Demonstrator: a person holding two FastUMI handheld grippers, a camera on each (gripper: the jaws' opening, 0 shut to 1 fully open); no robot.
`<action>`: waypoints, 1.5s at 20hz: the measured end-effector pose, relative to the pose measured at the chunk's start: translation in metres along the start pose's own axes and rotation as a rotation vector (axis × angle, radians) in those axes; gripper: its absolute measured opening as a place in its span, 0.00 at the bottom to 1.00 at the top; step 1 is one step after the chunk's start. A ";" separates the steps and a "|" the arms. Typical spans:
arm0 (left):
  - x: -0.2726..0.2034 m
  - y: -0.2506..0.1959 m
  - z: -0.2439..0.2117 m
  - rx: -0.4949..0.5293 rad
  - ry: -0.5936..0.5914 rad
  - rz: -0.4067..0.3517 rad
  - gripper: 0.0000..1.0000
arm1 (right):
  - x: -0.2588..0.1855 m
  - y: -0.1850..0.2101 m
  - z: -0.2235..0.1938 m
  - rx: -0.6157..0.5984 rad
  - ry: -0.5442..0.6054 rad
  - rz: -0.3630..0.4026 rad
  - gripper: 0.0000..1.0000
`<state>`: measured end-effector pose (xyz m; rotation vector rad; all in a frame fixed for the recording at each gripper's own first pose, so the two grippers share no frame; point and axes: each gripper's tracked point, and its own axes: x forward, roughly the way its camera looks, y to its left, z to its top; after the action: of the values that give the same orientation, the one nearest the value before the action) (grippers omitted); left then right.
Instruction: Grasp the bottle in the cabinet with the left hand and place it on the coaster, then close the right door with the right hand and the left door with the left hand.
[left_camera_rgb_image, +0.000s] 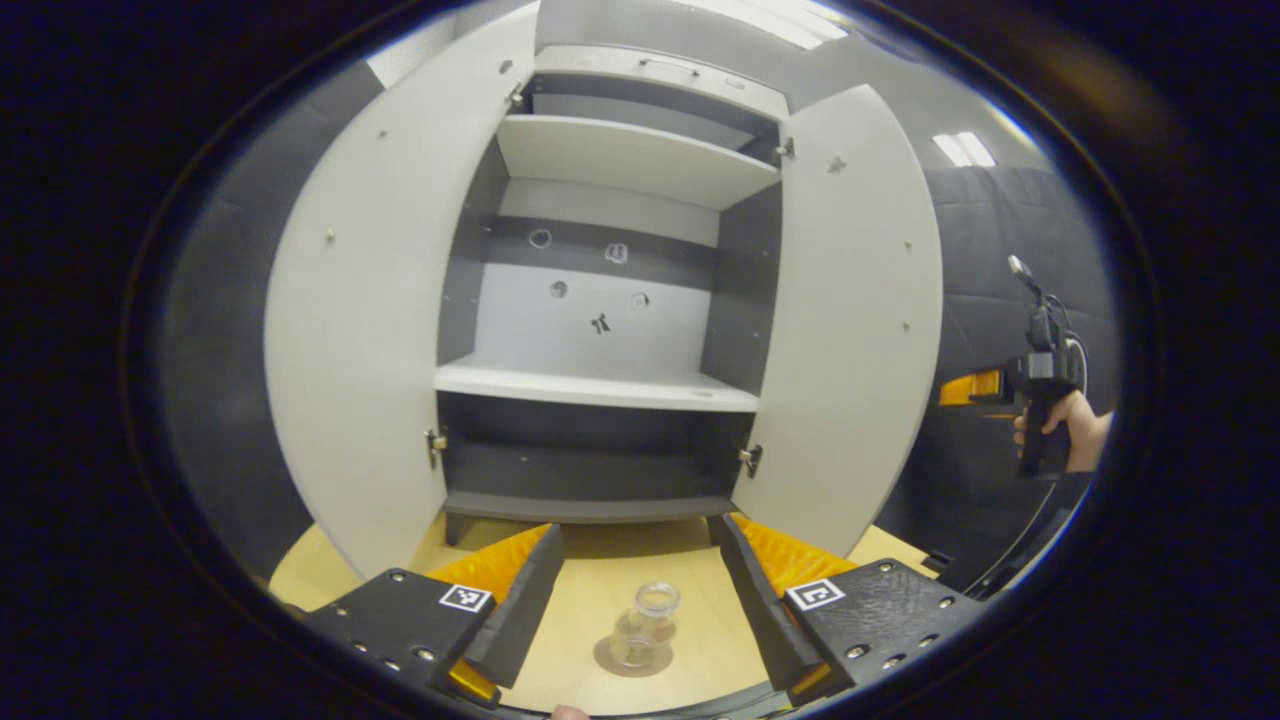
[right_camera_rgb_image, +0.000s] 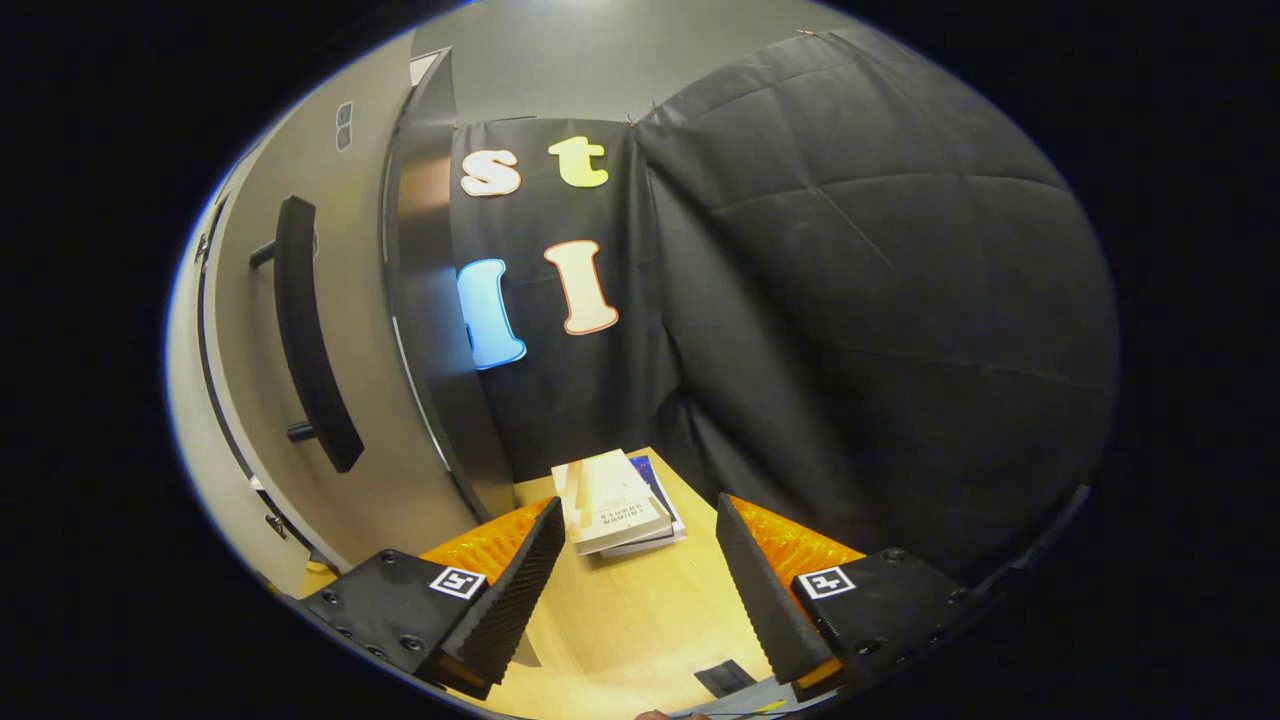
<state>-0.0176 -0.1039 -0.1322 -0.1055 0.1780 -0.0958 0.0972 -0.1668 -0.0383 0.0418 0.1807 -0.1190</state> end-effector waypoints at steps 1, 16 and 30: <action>-0.008 0.014 0.019 -0.011 -0.030 0.068 0.91 | 0.003 0.000 0.002 -0.010 -0.004 0.015 0.97; -0.060 0.078 0.168 0.097 -0.120 0.445 0.91 | 0.007 0.040 0.088 -0.118 -0.145 0.307 0.96; -0.026 0.080 0.143 0.018 -0.096 0.224 0.90 | -0.005 0.103 0.098 -0.187 -0.124 0.307 0.91</action>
<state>-0.0097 -0.0083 0.0035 -0.0713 0.0926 0.1308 0.1225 -0.0697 0.0622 -0.1239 0.0592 0.2009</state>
